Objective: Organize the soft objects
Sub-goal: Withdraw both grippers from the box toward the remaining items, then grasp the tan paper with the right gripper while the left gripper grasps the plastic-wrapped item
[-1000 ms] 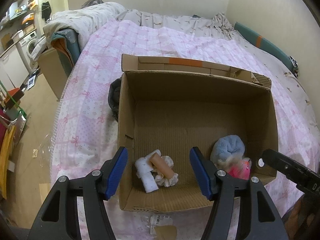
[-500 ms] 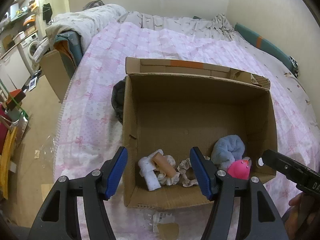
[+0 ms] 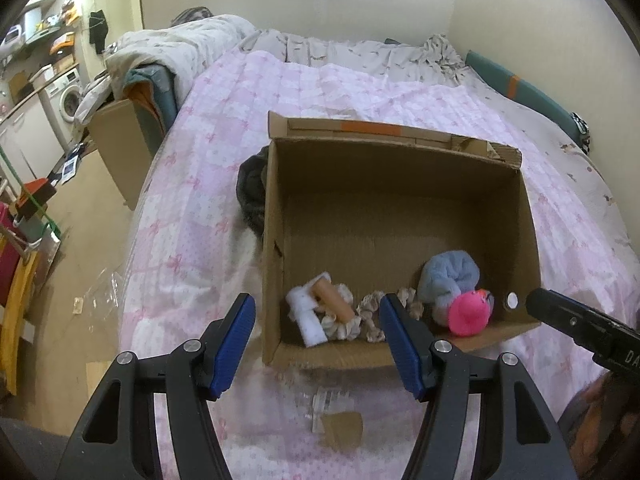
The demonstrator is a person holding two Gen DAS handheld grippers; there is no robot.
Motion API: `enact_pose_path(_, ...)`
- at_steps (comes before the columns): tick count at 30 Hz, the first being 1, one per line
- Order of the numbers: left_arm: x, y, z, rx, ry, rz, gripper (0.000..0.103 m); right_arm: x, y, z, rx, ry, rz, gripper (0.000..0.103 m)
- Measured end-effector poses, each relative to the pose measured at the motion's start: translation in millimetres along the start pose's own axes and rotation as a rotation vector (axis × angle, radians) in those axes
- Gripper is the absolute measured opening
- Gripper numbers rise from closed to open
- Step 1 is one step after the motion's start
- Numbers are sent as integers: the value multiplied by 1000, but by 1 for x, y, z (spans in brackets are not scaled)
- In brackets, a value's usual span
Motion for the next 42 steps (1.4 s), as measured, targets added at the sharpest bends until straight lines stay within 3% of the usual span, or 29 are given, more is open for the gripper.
enact_pose_path(10,-15,-16,23,-25,-9,-26,62,-5,-13,28,-31,-2,51,80)
enact_pose_path(18,-16,-34,41,-47,-49,-63,62,0,-20,48,-71,-60,89,80)
enact_pose_path(33,1,-61,52,-188,-136,-93,62,31,-19,81,-11,-238,-39,80)
enact_pose_path(42,10,-81,55,-295,-184,-112,62,74,-62,102,-147,-341,-46,80)
Point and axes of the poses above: each gripper's, at about its wrist camera, not at the fingertips, and x roughly the way its jaws point, y to its right, z to its underside, the point moved 6 cm from there along x, roughly the way its jaws point, and after that the axes turned 1 degree about -x, right-handed, at the moved point
